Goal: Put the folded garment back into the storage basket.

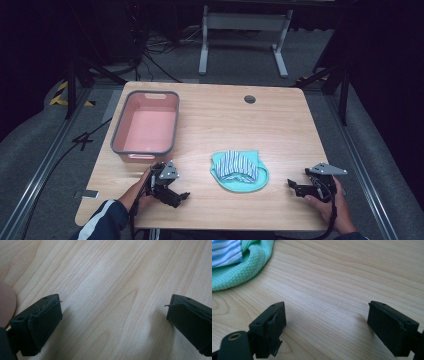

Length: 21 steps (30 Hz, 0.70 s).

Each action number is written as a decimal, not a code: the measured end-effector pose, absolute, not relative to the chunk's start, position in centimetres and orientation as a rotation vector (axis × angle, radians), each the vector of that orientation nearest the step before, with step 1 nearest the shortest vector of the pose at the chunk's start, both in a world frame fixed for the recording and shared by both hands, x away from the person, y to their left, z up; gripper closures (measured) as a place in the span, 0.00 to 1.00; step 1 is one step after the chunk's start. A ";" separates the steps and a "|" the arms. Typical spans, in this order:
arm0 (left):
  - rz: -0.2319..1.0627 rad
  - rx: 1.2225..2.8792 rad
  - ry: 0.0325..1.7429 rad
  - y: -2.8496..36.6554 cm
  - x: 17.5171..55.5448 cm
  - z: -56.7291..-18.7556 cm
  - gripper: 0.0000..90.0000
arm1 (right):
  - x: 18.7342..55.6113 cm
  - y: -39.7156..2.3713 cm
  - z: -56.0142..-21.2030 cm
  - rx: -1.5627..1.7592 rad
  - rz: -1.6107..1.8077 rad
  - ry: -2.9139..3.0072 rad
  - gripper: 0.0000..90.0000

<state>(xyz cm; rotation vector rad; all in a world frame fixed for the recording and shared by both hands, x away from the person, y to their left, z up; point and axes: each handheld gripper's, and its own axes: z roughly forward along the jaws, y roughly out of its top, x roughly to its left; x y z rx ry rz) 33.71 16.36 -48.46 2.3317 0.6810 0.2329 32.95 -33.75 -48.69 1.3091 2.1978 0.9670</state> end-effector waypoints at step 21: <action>0.233 2.335 0.667 16.5 33.7 -48.5 0.00 | 32.9 -33.7 -48.7 1.315 0.969 2.194 0.18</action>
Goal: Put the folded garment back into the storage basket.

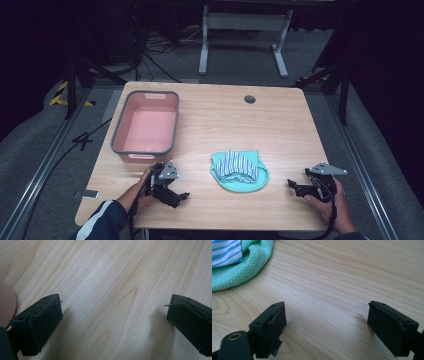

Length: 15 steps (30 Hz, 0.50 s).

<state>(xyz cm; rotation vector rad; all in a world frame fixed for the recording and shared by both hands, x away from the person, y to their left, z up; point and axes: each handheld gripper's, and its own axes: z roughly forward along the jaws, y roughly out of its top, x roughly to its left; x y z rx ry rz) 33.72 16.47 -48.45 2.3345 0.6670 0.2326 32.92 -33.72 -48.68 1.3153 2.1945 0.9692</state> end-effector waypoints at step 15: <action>0.228 2.336 0.657 16.5 33.8 -48.5 0.00 | 32.9 -33.7 -48.7 1.310 0.968 2.197 0.18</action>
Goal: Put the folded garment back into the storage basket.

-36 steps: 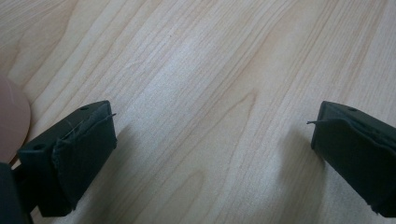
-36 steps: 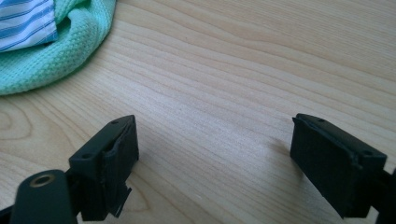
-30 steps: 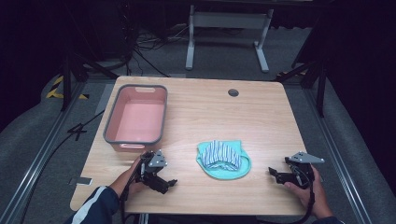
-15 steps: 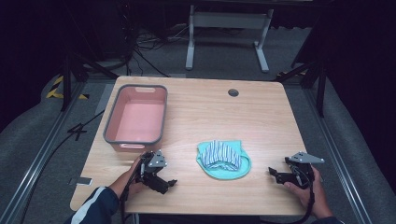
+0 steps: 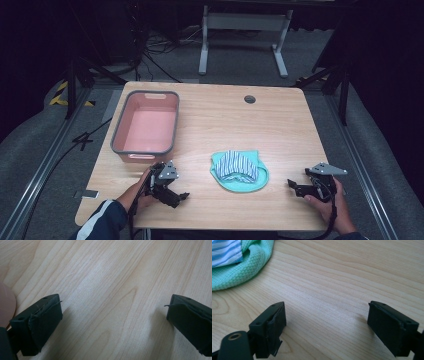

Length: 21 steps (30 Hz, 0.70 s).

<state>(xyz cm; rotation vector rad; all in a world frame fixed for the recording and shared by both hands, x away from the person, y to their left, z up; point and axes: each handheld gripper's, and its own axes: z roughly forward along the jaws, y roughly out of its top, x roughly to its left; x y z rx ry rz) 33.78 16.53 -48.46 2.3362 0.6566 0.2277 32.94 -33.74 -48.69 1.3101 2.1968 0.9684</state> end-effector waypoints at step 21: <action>0.255 2.366 0.629 16.0 34.0 -46.9 0.19 | 33.0 -33.3 -48.1 1.311 0.931 2.225 0.24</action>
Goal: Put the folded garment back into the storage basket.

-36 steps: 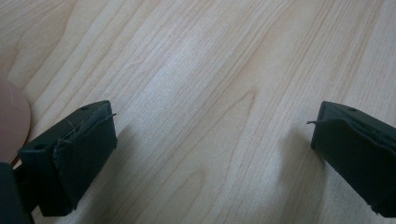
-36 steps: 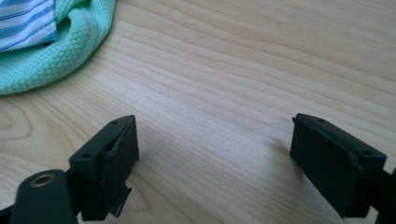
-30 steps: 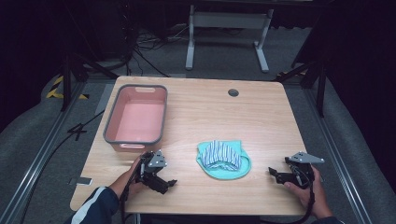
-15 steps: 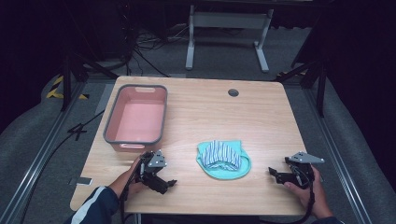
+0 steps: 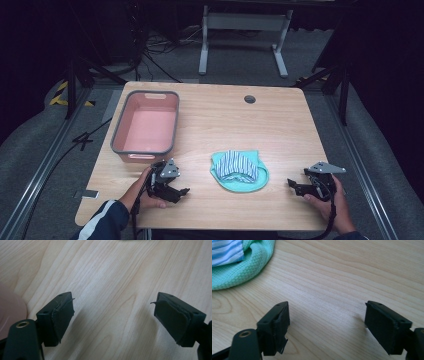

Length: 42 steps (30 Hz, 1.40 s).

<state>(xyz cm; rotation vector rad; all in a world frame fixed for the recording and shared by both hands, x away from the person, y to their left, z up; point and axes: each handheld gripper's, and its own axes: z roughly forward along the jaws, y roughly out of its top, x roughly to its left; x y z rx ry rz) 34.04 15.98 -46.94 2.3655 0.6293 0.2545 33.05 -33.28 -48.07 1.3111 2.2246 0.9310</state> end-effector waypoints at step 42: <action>0.259 2.300 0.802 5.0 40.7 -47.6 0.35 | 39.9 -22.7 -47.2 1.176 0.930 2.432 0.48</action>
